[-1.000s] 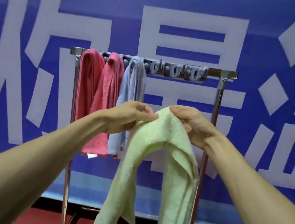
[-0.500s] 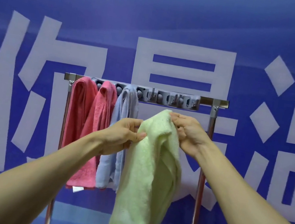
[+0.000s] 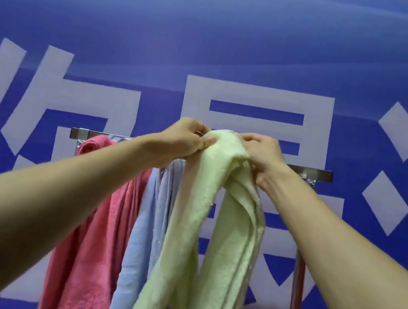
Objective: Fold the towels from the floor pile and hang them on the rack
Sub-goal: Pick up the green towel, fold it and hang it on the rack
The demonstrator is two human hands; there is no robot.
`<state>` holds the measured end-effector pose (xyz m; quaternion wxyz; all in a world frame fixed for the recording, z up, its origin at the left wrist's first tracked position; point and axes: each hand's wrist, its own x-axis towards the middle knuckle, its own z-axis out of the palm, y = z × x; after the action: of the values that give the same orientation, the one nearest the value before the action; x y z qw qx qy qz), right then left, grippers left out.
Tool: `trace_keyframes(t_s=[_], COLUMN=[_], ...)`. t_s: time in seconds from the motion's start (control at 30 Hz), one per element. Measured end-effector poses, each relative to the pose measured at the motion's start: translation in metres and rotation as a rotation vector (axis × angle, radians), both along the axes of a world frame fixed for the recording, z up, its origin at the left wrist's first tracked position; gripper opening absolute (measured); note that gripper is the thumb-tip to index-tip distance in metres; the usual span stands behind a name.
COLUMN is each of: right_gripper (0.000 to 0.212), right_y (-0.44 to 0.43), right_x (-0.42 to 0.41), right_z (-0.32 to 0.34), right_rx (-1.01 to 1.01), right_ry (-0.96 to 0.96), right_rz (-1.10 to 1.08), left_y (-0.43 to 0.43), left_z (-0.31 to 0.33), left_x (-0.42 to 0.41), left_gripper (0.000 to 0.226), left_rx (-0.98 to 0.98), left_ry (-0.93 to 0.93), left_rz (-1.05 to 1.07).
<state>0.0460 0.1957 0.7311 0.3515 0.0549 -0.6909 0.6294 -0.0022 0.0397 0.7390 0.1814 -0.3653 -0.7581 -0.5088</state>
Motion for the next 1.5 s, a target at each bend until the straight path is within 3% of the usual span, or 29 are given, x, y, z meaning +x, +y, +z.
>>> trace_keyframes(t_s=[0.17,0.33,0.47,0.63,0.8,0.87,0.93,1.07,1.3,1.5], right_gripper=[0.012,0.026,0.022,0.026,0.024,0.027,0.031,0.030,0.024,0.012], right_y=[0.007,-0.001,0.003,0.002,0.007,0.009,0.011,0.008,-0.007,-0.009], right_x=[-0.040,-0.063,-0.068,-0.055,-0.038,-0.023,-0.006,0.035,0.105,0.118], right_z=[0.006,-0.016,-0.038,-0.050,-0.065,-0.074,-0.083,-0.106,-0.169,-0.273], right_rx=[0.403,0.788,0.813,0.710,0.645,0.649,0.661,0.697,0.826,0.888], right_ry=[-0.045,-0.105,-0.104,-0.086,-0.128,-0.167,-0.210,-0.268,-0.463,-0.731], right_rz=[-0.433,-0.661,-0.670,-0.548,-0.455,-0.429,-0.393,-0.356,-0.109,0.021], left_y=[0.009,0.013,0.018,0.009,-0.004,-0.013,-0.021,-0.026,-0.039,-0.046], left_z=[0.019,-0.009,-0.021,-0.032,-0.050,-0.067,-0.088,-0.133,-0.223,-0.324], left_x=[-0.037,-0.060,-0.055,-0.051,-0.025,-0.011,0.007,0.053,0.105,0.117], left_gripper=[0.016,0.014,0.017,0.017,0.015,0.034,0.042,0.033,0.025,0.017], left_rx=[-0.165,-0.316,-0.539,-0.682,-0.594,-0.552,-0.377,-0.120,-0.255,-0.383], left_ry=[0.204,0.263,0.553,0.728,0.666,0.700,0.723,0.429,-0.185,-0.394], left_rz=[0.340,0.532,0.645,0.717,0.555,0.529,0.498,0.256,0.002,-0.081])
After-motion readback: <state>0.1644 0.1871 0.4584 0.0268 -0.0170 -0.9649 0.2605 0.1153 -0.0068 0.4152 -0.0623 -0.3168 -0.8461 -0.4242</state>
